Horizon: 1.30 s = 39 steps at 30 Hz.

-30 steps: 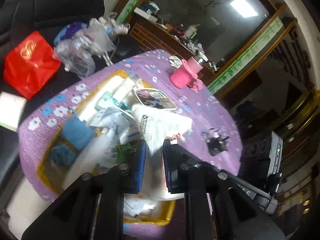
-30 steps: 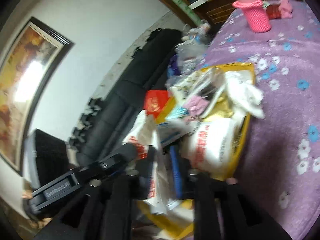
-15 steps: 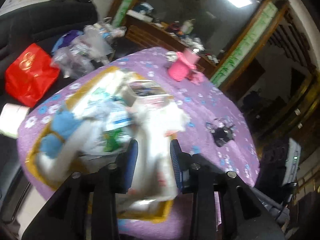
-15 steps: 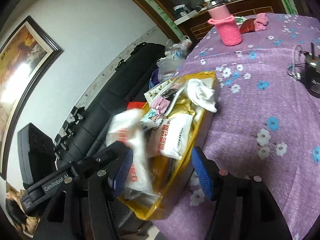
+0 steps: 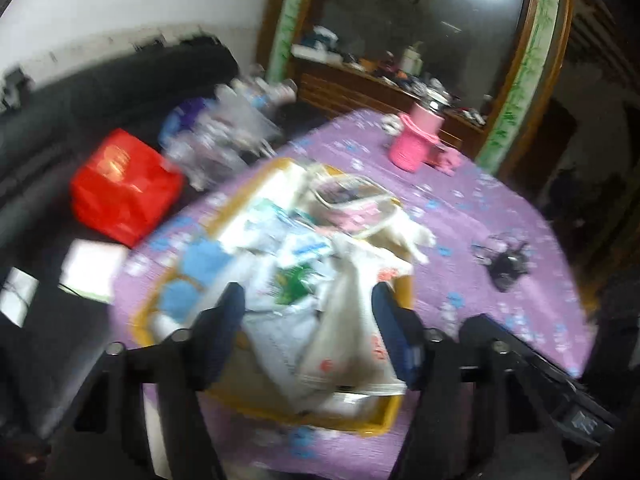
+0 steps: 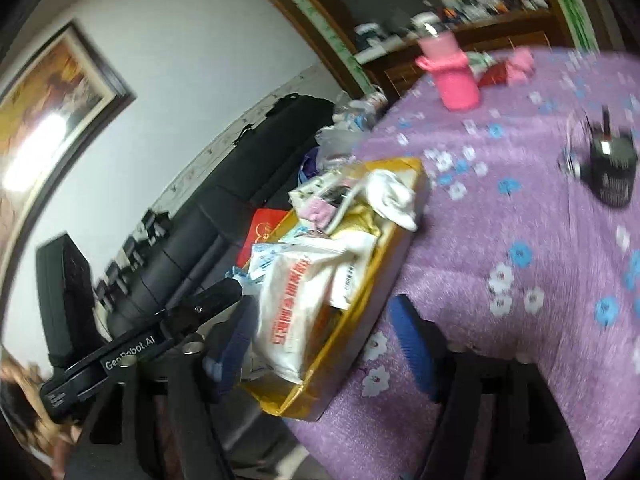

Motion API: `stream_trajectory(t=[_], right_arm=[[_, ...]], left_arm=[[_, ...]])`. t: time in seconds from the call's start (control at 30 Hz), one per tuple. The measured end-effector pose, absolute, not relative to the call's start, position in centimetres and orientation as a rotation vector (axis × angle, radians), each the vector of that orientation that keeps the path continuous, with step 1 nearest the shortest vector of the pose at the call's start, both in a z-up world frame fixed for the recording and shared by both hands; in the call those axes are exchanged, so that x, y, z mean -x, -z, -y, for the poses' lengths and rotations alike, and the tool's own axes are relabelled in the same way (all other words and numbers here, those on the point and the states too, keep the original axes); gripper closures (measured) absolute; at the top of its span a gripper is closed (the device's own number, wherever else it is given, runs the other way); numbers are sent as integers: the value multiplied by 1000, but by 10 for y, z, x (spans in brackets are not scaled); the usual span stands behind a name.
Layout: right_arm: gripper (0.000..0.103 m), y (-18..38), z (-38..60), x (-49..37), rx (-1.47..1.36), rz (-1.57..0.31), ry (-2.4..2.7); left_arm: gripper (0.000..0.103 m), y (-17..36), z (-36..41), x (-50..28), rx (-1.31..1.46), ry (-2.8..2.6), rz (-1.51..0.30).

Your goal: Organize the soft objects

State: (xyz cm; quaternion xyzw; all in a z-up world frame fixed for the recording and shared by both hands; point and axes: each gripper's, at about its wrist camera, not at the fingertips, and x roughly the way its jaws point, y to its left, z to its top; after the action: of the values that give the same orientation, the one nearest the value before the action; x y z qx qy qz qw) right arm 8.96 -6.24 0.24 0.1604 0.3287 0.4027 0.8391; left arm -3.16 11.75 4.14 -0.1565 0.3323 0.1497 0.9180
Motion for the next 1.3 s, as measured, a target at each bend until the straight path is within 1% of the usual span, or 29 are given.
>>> stream_trajectory(t=[0.03, 0.1, 0.17, 0.33, 0.7, 0.87, 1.3], right_arm=[[21, -6, 61, -85, -307, -675, -852], [9, -12, 56, -77, -252, -645, -842], [6, -15, 54, -70, -214, -620, -832], [6, -21, 49, -57, -145, -602, -774], [6, -27, 35, -54, -56, -619, -753], [6, -27, 31, -54, -59, -651, -788], [6, -26, 29, -53, -35, -660, -757]], left_arm=[[37, -43, -116, 34, 296, -326, -673], [35, -45, -114, 35, 256, -361, -679], [35, -44, -113, 32, 241, -358, -720], [35, -43, -112, 34, 183, -401, -716], [35, -46, -125, 41, 203, -445, -720], [35, -47, -126, 46, 196, -465, -715], [35, -45, -126, 45, 194, -466, -725]])
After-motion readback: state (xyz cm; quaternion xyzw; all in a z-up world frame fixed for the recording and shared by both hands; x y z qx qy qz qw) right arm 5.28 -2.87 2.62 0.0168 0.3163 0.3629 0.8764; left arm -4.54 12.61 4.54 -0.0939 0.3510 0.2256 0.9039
